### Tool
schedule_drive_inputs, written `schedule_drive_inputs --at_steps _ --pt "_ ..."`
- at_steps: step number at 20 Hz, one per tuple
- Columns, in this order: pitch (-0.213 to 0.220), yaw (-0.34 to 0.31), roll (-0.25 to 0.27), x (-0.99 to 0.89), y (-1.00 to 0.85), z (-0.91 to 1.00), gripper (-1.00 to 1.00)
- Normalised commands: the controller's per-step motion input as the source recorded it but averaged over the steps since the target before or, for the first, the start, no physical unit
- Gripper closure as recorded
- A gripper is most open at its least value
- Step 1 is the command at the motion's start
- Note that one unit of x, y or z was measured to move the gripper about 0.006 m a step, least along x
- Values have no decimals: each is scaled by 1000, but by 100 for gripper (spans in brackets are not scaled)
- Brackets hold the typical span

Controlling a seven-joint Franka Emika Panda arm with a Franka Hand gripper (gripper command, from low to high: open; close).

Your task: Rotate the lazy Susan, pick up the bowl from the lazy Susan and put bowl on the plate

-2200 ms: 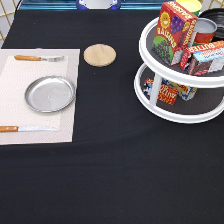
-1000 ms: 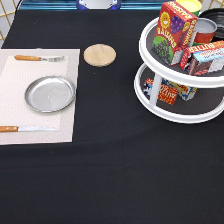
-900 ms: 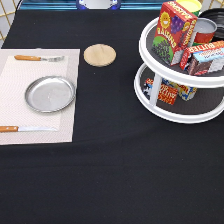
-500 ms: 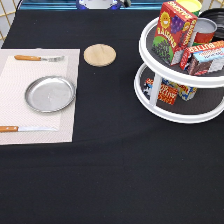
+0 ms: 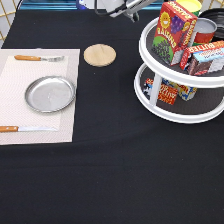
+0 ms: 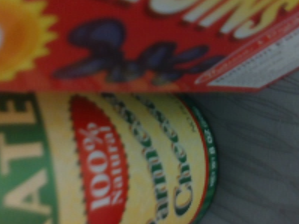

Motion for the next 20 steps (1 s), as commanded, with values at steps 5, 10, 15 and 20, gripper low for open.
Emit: schedule_drive_inputs --at_steps 5,10,15,20 --pt "28 0 16 285 -113 -199 -100" --pt "6 -19 28 148 -235 -231 -100" --pt "3 0 80 103 -221 -177 -100" --pt "7 0 135 47 -105 -198 -100"
